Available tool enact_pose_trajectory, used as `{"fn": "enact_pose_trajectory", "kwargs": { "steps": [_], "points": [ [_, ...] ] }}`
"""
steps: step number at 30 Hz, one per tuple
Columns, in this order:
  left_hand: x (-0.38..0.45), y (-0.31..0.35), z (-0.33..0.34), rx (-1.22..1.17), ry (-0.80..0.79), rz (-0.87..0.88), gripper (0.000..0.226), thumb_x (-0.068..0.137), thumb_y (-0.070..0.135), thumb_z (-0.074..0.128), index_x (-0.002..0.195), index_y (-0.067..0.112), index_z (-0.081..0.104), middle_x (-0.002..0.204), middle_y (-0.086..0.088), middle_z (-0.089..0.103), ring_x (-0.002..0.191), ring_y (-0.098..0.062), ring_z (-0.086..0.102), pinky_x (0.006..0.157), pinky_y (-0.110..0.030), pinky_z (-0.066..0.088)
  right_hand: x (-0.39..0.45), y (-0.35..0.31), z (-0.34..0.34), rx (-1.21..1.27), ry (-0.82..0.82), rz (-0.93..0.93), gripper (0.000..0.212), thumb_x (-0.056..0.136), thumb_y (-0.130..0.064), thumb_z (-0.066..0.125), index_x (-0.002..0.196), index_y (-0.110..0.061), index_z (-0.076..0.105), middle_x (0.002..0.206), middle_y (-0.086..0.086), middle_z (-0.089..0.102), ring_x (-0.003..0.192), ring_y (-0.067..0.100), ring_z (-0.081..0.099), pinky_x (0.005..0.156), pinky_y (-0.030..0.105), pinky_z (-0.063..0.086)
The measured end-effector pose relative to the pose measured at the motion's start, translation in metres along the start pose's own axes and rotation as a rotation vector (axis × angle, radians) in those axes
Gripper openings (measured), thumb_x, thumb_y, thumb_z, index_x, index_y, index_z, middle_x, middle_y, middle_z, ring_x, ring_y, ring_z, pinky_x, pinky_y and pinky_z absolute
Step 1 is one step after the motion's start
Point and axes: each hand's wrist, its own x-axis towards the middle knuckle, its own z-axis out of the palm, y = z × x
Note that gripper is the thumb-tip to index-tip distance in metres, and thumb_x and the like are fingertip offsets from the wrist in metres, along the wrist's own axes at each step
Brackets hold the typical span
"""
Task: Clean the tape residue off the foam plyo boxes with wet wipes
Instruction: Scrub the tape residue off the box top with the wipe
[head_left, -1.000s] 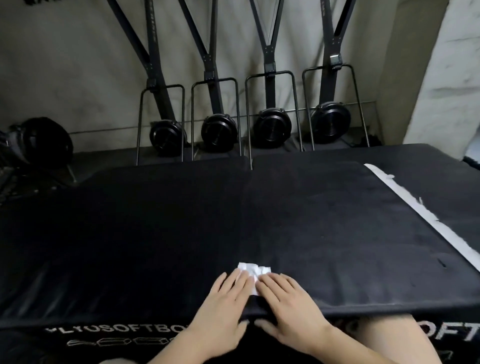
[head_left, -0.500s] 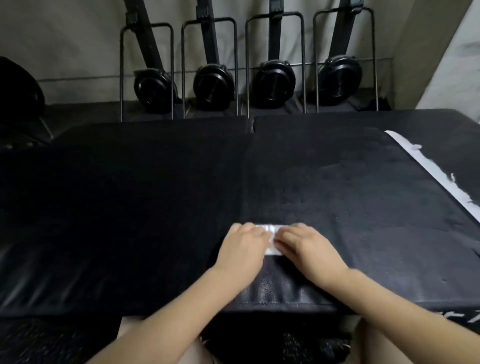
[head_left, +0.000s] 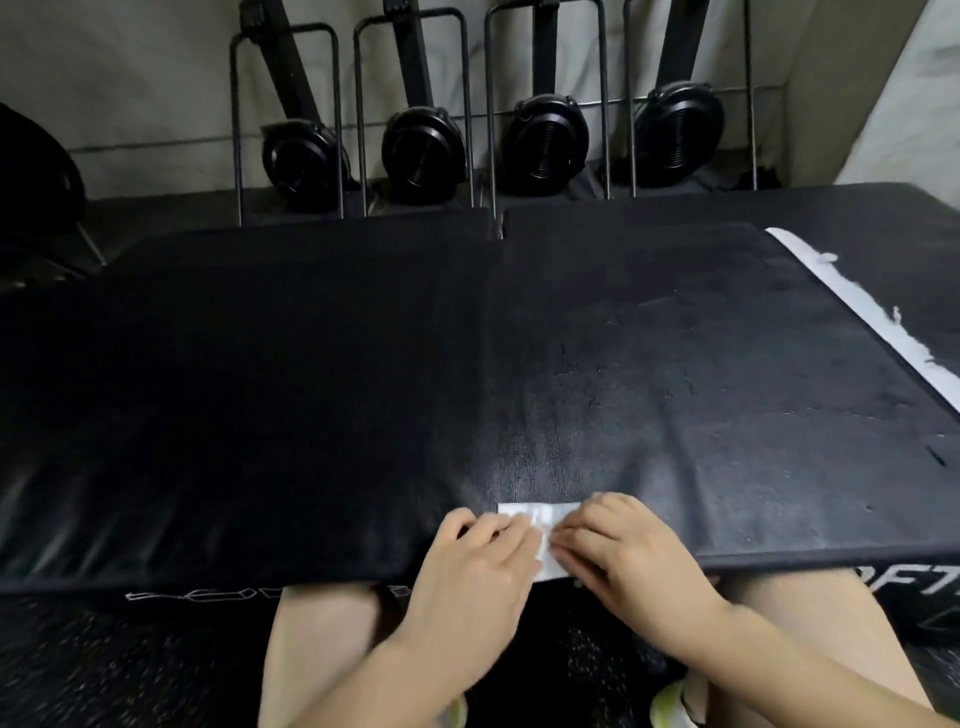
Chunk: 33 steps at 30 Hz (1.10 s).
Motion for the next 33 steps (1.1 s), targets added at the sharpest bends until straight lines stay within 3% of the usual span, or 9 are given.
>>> {"fn": "enact_pose_trajectory", "kwargs": {
  "steps": [2,6,10,16,21,24,28,33],
  "points": [
    [0.01,-0.007,0.004,0.016,0.007,-0.022,0.025,0.095,0.029,0.05,0.113,0.023,0.066,0.104,0.012,0.063,0.095,-0.015,0.056,0.085,-0.036,0.041,0.014,0.006,0.006,-0.017,-0.001,0.021,0.016,0.098,-0.03,0.064,0.092,-0.018,0.073,0.097,-0.007,0.067,0.088,0.018,0.062,0.087,0.028,0.048],
    [0.039,-0.024,0.005,0.062,-0.019,-0.142,0.023,0.097,0.031,0.046,0.103,0.026,0.067,0.095,0.012,0.065,0.091,-0.013,0.057,0.085,-0.033,0.034,0.045,0.015,0.012,-0.035,0.035,0.121,0.02,0.094,-0.03,0.06,0.085,-0.018,0.073,0.093,-0.007,0.069,0.082,0.02,0.062,0.08,0.033,0.049],
    [0.019,-0.015,-0.001,0.075,-0.011,-0.081,0.013,0.095,0.033,0.054,0.092,0.028,0.066,0.084,0.013,0.062,0.079,-0.015,0.053,0.077,-0.033,0.032,0.024,0.004,0.009,-0.008,-0.026,0.084,0.018,0.095,-0.033,0.061,0.087,-0.022,0.072,0.09,-0.008,0.065,0.082,0.018,0.059,0.08,0.035,0.048],
    [-0.046,-0.024,0.006,-0.045,0.131,0.015,0.01,0.095,0.023,0.065,0.103,0.026,0.069,0.114,0.017,0.064,0.096,-0.01,0.059,0.083,-0.031,0.038,-0.005,-0.036,0.026,-0.049,0.108,-0.103,0.015,0.098,-0.03,0.068,0.088,-0.019,0.074,0.094,-0.008,0.066,0.084,0.017,0.059,0.086,0.028,0.043],
    [-0.084,-0.062,0.0,0.021,0.236,-0.125,0.015,0.095,0.026,0.059,0.102,0.024,0.072,0.111,0.02,0.065,0.099,-0.003,0.058,0.088,-0.03,0.032,0.037,-0.083,0.067,-0.042,0.157,-0.176,0.012,0.097,-0.017,0.066,0.086,-0.017,0.068,0.091,-0.002,0.063,0.083,0.024,0.056,0.082,0.037,0.046],
    [-0.103,-0.078,-0.004,0.083,0.286,-0.131,0.021,0.096,0.025,0.058,0.102,0.016,0.076,0.106,0.013,0.071,0.1,-0.006,0.057,0.089,-0.03,0.034,0.048,-0.102,0.082,-0.055,0.168,-0.166,0.01,0.093,-0.012,0.069,0.084,-0.016,0.066,0.088,0.0,0.062,0.08,0.024,0.054,0.078,0.038,0.045],
    [-0.088,-0.064,0.0,0.027,0.297,-0.083,0.016,0.091,0.018,0.07,0.106,0.016,0.077,0.112,0.012,0.071,0.103,-0.008,0.062,0.093,-0.029,0.038,0.035,-0.088,0.071,-0.081,0.155,-0.163,0.011,0.087,-0.009,0.074,0.082,-0.014,0.066,0.082,0.0,0.059,0.076,0.023,0.053,0.076,0.035,0.045],
    [-0.062,-0.031,0.013,-0.081,0.286,-0.015,0.02,0.093,0.012,0.069,0.113,0.015,0.074,0.123,0.01,0.067,0.114,-0.012,0.061,0.09,-0.034,0.042,0.001,-0.048,0.042,-0.116,0.089,-0.148,0.004,0.094,-0.011,0.068,0.094,-0.011,0.071,0.093,0.0,0.064,0.082,0.023,0.057,0.081,0.034,0.045]
  ]
}}
